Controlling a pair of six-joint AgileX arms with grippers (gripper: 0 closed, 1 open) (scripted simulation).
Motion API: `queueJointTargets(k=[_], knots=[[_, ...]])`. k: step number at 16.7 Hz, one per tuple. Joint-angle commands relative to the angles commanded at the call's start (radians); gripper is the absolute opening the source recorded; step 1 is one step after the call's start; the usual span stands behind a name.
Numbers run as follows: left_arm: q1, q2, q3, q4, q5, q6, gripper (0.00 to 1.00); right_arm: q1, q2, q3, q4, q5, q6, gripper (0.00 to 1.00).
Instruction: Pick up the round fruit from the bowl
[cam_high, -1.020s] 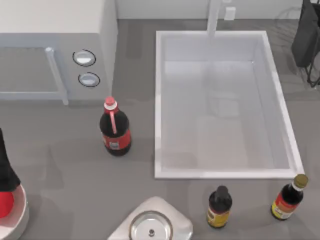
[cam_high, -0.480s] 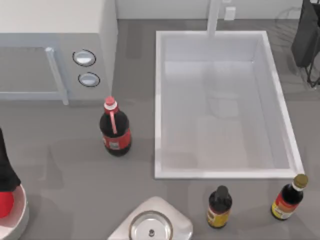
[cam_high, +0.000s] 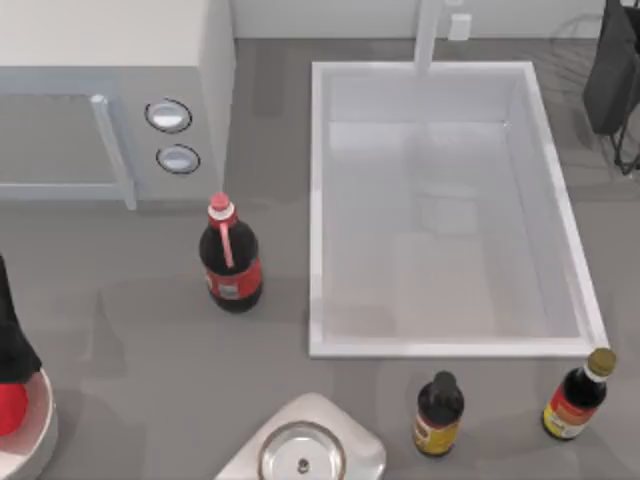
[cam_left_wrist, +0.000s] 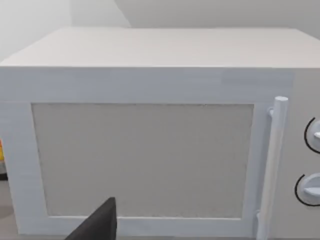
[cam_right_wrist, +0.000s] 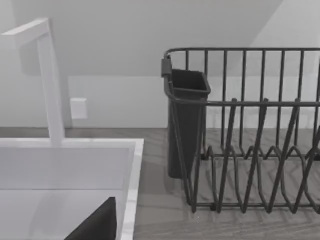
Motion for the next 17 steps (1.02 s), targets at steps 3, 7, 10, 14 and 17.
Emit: queueJointTargets(k=[3,7,10,14,17], knots=[[0.000,0.000,0.000,0.000,0.000,0.000,1.00,0.000,0.000,0.000,0.000,0.000,0.000,1.00],[0.002,0.067,0.057,-0.065,0.000,0.004,1.00,0.000,0.000,0.000,0.000,0.000,0.000,1.00],[0.008,0.228,0.178,-0.214,0.000,0.011,1.00,0.000,0.000,0.000,0.000,0.000,0.000,1.00],[0.017,0.565,0.388,-0.479,0.000,0.024,1.00,0.000,0.000,0.000,0.000,0.000,0.000,1.00],[0.024,0.847,0.553,-0.689,0.000,0.034,1.00,0.000,0.000,0.000,0.000,0.000,0.000,1.00]])
